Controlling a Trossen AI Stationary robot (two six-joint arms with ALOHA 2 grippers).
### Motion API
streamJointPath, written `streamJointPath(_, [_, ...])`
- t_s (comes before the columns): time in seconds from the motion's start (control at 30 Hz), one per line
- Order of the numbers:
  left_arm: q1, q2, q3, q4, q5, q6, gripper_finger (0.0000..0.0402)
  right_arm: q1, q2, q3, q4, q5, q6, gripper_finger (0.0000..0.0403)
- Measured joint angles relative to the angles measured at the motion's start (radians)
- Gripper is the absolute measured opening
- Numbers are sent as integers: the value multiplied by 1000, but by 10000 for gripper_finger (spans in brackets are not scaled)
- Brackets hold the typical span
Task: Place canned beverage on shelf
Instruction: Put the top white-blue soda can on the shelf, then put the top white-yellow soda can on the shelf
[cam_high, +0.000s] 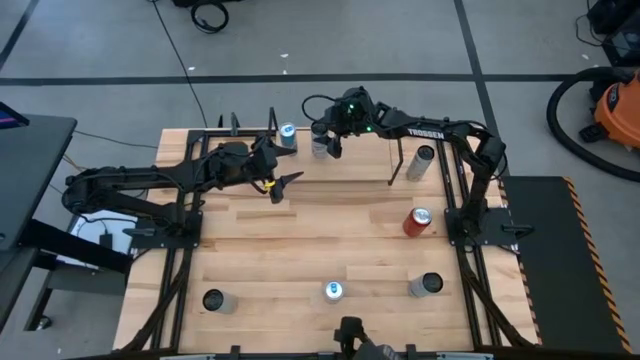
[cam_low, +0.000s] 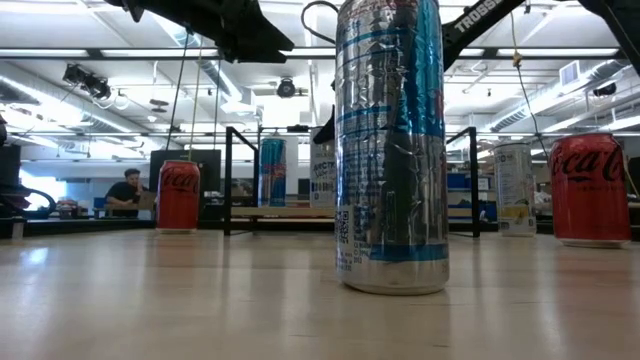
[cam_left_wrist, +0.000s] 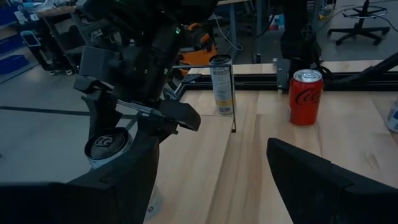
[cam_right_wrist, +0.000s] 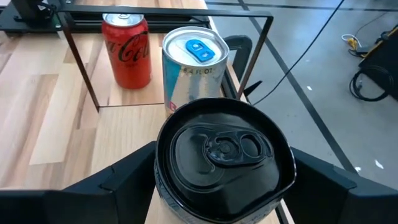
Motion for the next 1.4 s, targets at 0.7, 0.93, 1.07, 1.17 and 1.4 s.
streamJointPath(0.7, [0, 0, 0, 0, 0, 1, 299, 12, -2, 0, -6, -6, -2, 338])
streamJointPath(0.93, [0, 0, 0, 0, 0, 1, 299, 14, -7, 0, 10, 5, -9, 364])
streamJointPath(1.07, [0, 0, 0, -1, 0, 1, 299, 13, -40, 0, 6, 27, -10, 369])
streamJointPath(1.17, [0, 0, 0, -2, 0, 1, 299, 9, -68, 0, -10, 35, -10, 369])
streamJointPath(1.4, [0, 0, 0, -12, 0, 1, 299, 8, -194, 0, -147, 111, -37, 369])
